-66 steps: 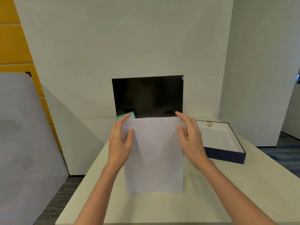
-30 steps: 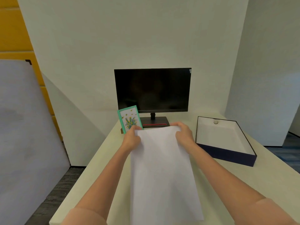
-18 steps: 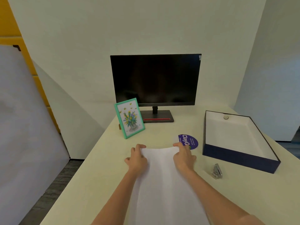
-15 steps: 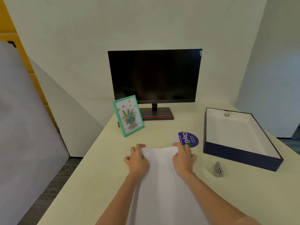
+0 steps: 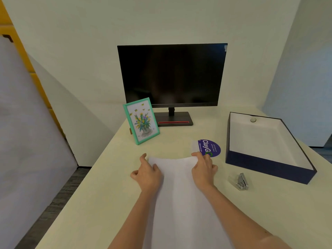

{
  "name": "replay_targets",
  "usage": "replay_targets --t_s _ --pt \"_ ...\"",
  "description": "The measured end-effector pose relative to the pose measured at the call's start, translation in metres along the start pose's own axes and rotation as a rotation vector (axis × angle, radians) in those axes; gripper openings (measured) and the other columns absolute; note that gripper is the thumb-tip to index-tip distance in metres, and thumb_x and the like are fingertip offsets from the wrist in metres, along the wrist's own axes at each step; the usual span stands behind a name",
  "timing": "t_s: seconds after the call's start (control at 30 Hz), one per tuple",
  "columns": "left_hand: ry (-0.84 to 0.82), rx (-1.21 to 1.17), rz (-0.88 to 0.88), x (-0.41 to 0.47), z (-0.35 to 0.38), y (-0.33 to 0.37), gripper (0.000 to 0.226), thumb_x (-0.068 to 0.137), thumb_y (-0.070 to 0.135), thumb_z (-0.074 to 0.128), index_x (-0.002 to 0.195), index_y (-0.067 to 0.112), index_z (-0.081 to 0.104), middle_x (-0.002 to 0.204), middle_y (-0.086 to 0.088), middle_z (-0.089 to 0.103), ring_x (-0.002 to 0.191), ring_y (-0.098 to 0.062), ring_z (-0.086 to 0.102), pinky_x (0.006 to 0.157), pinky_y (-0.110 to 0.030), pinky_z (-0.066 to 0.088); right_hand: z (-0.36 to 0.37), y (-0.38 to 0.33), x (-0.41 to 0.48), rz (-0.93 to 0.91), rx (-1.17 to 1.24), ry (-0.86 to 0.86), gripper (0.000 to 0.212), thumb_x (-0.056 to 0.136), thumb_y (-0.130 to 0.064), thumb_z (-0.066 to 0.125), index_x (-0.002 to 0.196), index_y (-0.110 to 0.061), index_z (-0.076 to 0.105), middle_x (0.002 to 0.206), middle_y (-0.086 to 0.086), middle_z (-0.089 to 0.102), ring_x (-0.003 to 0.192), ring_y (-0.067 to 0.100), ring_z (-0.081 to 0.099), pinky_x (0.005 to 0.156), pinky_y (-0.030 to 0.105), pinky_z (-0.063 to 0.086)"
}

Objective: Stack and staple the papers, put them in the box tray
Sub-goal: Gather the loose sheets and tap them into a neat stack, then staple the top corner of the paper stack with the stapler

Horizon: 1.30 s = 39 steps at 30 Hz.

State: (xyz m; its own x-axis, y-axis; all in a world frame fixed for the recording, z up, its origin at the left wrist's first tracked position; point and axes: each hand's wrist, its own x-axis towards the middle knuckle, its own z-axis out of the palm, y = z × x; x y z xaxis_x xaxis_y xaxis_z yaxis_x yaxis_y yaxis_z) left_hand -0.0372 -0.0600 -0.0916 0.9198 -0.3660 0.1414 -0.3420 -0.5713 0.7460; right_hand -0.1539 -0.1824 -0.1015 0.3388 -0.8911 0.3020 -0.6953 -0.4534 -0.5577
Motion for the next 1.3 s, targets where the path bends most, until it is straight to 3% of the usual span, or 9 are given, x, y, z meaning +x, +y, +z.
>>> replay_targets --t_s 0.33,0.5,0.63,0.77,0.87,0.97,1.03,1.2,1.3 --pt "-0.008 0.077 0.036 -0.001 0.002 -0.005 0.039 0.090 0.019 0.044 0.128 0.020 0.041 0.087 0.000 0.068 0.090 -0.020 0.059 0.087 -0.033 0.025 -0.004 -0.003 -0.001 0.005 -0.022 -0.030 0.051 0.088 0.003 0.045 0.128 -0.028 0.051 0.117 0.005 0.051 0.110 0.022 0.048 0.092 0.035 0.031" --pt "-0.007 0.088 0.048 0.000 0.004 -0.006 0.037 0.091 0.021 0.044 0.128 0.022 0.041 0.090 0.001 0.067 0.092 -0.019 0.059 0.089 -0.034 0.025 -0.026 -0.008 0.003 0.058 -0.002 -0.092 0.048 0.092 -0.017 0.052 0.138 -0.027 0.041 0.128 0.008 0.041 0.117 0.027 0.046 0.100 0.039 0.033" --pt "-0.006 0.087 0.051 0.000 0.005 -0.007 0.036 0.092 0.021 0.044 0.127 0.021 0.042 0.091 0.000 0.067 0.093 -0.020 0.059 0.089 -0.034 0.024 -0.087 0.011 0.013 0.053 -0.411 -0.259 0.036 0.087 -0.022 0.051 0.123 -0.022 0.052 0.126 0.010 0.043 0.119 0.030 0.041 0.101 0.043 0.030" --pt "-0.004 0.080 0.045 0.000 0.004 -0.007 0.034 0.092 0.022 0.044 0.126 0.020 0.043 0.090 -0.002 0.068 0.093 -0.021 0.059 0.089 -0.034 0.025 -0.125 0.040 0.011 0.230 -0.615 -0.422 0.058 0.076 -0.022 0.057 0.130 -0.017 0.037 0.127 0.011 0.039 0.119 0.030 0.042 0.097 0.042 0.035" --pt "-0.008 0.066 0.046 0.000 0.003 -0.007 0.034 0.093 0.022 0.045 0.126 0.020 0.043 0.093 -0.002 0.068 0.095 -0.021 0.059 0.090 -0.034 0.024 -0.128 0.051 0.005 0.301 -0.465 -0.578 0.070 0.078 -0.025 0.062 0.137 -0.015 0.026 0.136 0.017 0.029 0.114 0.032 0.049 0.087 0.037 0.044" --pt "-0.012 0.056 0.042 0.000 0.002 -0.006 0.033 0.093 0.022 0.045 0.126 0.020 0.044 0.094 -0.002 0.068 0.095 -0.021 0.059 0.090 -0.034 0.024 -0.129 0.051 0.005 0.234 -0.397 -0.637 0.027 0.087 -0.019 0.052 0.110 -0.014 0.039 0.131 0.015 0.039 0.093 0.026 0.047 0.072 0.027 0.042" --pt "-0.013 0.062 0.045 0.000 0.001 -0.005 0.033 0.093 0.023 0.045 0.126 0.021 0.044 0.095 -0.001 0.068 0.096 -0.021 0.059 0.090 -0.034 0.024 -0.131 0.043 0.014 0.190 -0.294 -0.615 0.013 0.087 -0.016 0.053 0.096 -0.012 0.044 0.106 0.007 0.055 0.084 0.021 0.047 0.060 0.023 0.040" --pt "-0.012 0.052 0.049 -0.001 0.001 -0.005 0.032 0.092 0.021 0.044 0.125 0.020 0.044 0.095 0.000 0.068 0.095 -0.019 0.059 0.089 -0.033 0.024 -0.112 -0.012 0.023 0.267 0.854 -0.541 0.012 0.085 -0.017 0.068 0.080 -0.013 0.058 0.077 0.003 0.059 0.067 0.015 0.054 0.056 0.025 0.042" --pt "-0.015 0.047 0.044 -0.001 0.000 -0.005 0.031 0.092 0.021 0.044 0.123 0.020 0.045 0.096 0.000 0.069 0.096 -0.019 0.059 0.090 -0.033 0.024 -0.063 -0.038 -0.007 0.238 1.079 -0.387 0.022 0.083 -0.025 0.071 0.072 -0.013 0.056 0.066 0.000 0.059 0.063 0.016 0.053 0.059 0.029 0.042"
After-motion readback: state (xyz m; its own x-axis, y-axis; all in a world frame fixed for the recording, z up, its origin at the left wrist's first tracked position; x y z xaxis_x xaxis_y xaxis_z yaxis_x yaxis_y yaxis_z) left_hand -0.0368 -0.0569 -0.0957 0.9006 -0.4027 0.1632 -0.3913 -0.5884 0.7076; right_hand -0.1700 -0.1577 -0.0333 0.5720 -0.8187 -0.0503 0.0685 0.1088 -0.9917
